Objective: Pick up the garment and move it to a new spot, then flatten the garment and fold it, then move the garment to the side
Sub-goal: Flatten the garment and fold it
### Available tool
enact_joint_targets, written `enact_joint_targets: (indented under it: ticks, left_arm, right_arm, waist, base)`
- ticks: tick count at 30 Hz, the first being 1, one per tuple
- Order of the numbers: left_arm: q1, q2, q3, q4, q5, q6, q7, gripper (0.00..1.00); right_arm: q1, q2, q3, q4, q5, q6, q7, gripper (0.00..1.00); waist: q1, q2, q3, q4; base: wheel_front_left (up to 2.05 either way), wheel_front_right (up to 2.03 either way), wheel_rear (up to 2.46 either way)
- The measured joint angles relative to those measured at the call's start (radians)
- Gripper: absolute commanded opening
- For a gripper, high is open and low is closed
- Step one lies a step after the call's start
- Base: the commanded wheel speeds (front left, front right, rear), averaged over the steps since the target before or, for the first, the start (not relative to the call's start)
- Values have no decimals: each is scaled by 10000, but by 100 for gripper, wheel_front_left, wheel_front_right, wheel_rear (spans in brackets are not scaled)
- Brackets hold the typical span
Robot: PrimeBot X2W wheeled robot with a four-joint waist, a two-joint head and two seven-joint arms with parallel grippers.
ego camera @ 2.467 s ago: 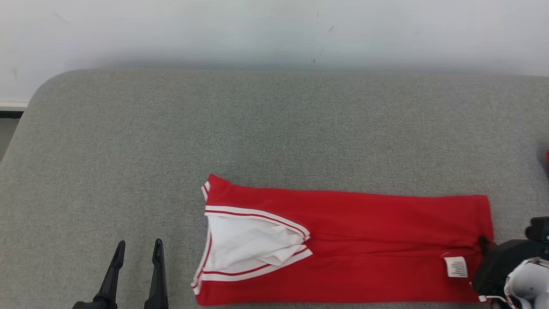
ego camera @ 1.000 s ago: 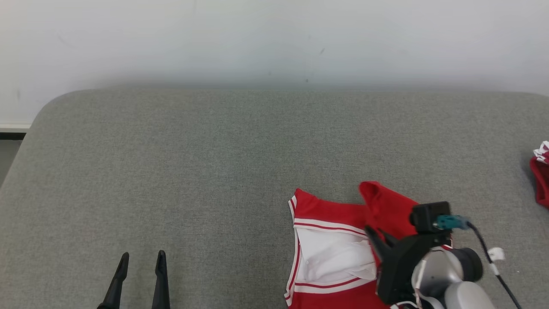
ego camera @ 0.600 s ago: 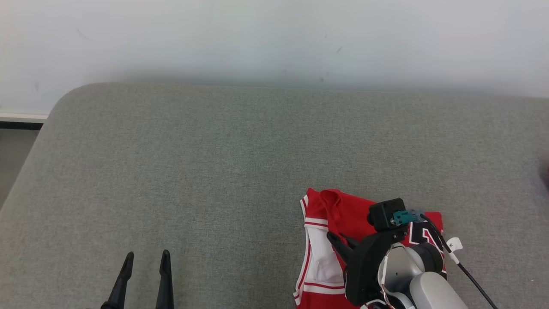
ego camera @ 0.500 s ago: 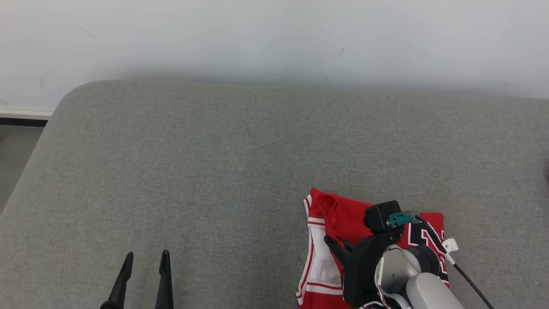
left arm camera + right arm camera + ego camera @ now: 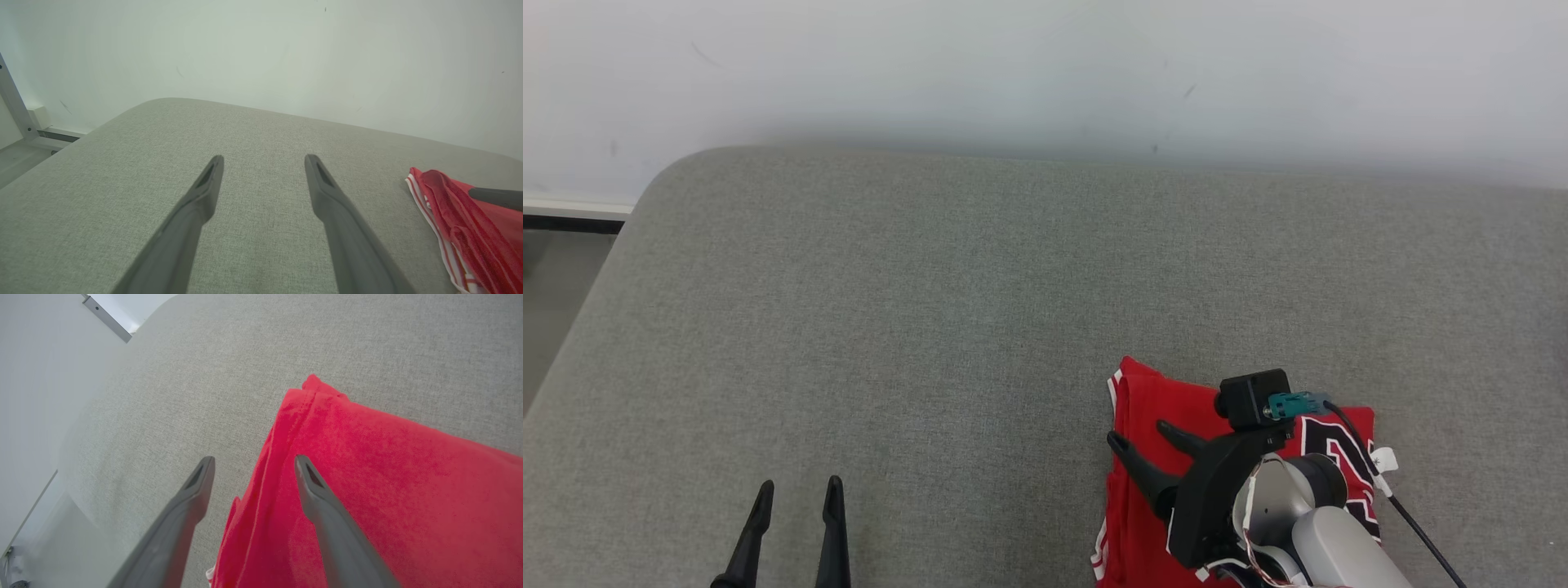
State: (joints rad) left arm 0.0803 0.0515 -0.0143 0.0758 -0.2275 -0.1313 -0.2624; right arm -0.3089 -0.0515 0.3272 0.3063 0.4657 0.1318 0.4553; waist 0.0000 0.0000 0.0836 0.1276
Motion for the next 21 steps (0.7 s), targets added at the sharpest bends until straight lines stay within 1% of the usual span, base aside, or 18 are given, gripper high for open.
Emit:
enact_joint_targets:
  ticks: [3,6,11,15,21]
  left_arm:
    - [5,0,31,17,2,2,0,100]
    - [22,0,35,21,17,0,0,100]
    - [162,-2,48,13,31,0,0,100]
    - [203,0,63,6,31,0,0,100]
    - [267,0,50,17,13,0,0,100]
  right_arm:
    - [10,4,-77,-401,244,0,-88,100]
    - [128,-44,-512,-895,98,0,-213,100]
    - [870,-428,-1783,-1555,-504,-2,-489,100]
    - [1635,-688,-2633,-1839,-1181,0,-830,100]
    - [2827,-767,-3258,-1896,-2056,-2,-1603,100]
  waist:
    - [0,0,-80,-50]
    - [0,0,-204,-91]
    - [-1,0,-421,-154]
    - [0,0,-528,-213]
    - [-1,0,-646,-299]
  base:
    - [0,0,0]
    - [0,0,0]
    - [0,0,0]
    - [0,0,0]
    - [0,0,0]
